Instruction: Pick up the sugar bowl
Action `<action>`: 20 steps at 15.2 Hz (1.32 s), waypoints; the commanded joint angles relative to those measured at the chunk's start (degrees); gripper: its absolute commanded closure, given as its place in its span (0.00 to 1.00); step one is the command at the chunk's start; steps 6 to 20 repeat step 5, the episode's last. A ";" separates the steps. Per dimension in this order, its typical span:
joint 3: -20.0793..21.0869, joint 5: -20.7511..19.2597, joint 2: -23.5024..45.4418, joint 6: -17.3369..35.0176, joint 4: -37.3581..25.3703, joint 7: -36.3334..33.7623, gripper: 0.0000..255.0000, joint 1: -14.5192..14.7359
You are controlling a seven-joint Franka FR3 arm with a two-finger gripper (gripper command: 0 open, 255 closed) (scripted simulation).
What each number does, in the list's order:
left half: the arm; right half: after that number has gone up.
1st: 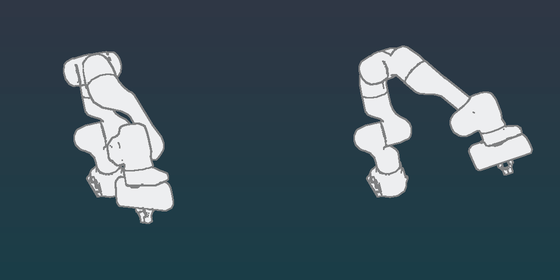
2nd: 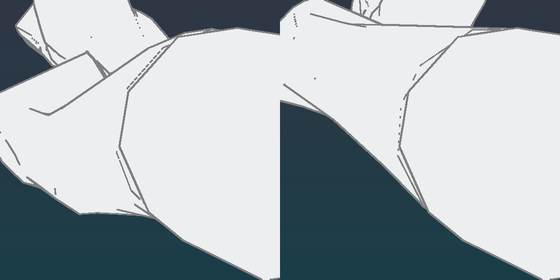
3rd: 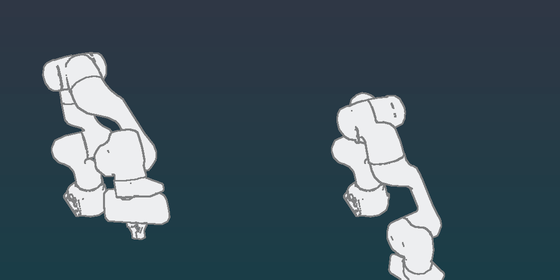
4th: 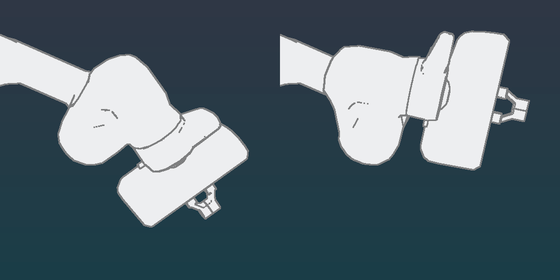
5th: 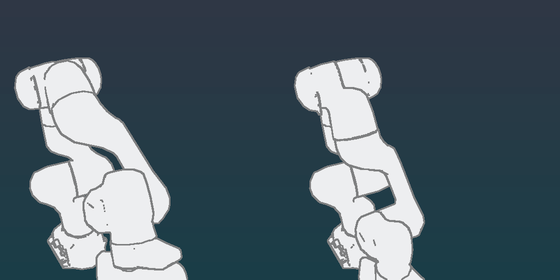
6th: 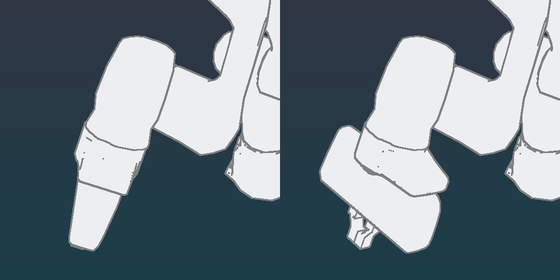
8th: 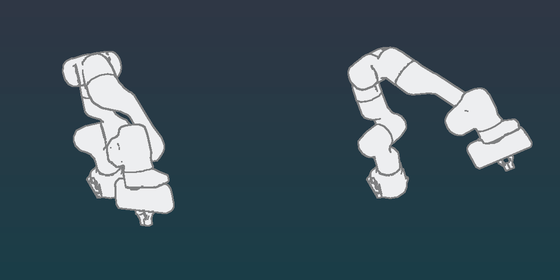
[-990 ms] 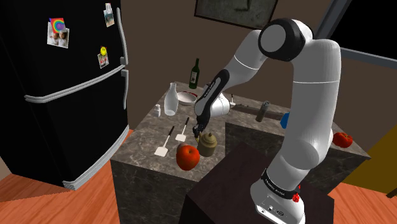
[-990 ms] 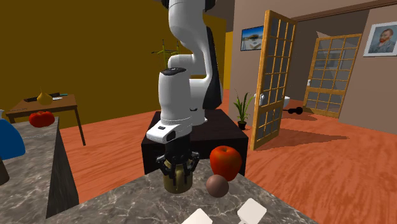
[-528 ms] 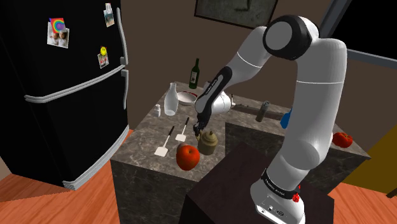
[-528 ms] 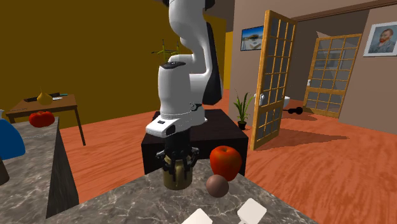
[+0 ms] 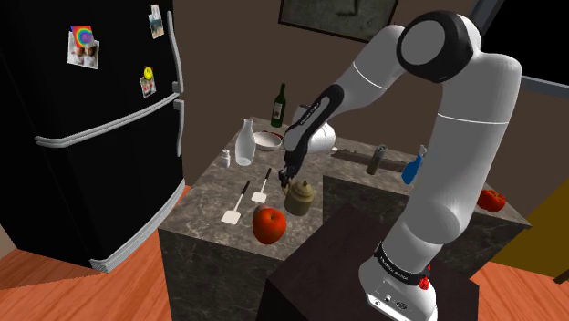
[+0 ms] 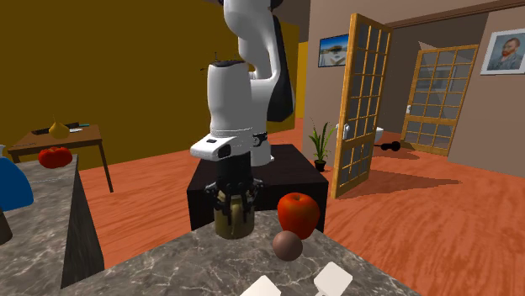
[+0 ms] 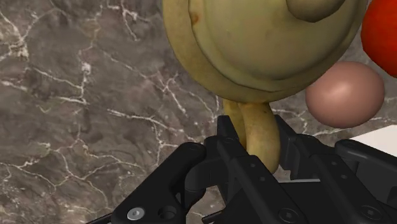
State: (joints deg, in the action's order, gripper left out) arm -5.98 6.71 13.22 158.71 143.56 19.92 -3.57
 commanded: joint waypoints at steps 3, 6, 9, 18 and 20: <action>-0.71 -1.35 -3.47 -3.10 0.30 -1.00 1.00 0.42; -0.72 -1.41 -3.60 -3.22 0.31 -1.05 1.00 0.41; -0.72 -1.41 -3.60 -3.22 0.31 -1.05 1.00 0.41; -0.72 -1.41 -3.60 -3.22 0.31 -1.05 1.00 0.41; -0.72 -1.41 -3.60 -3.22 0.31 -1.05 1.00 0.41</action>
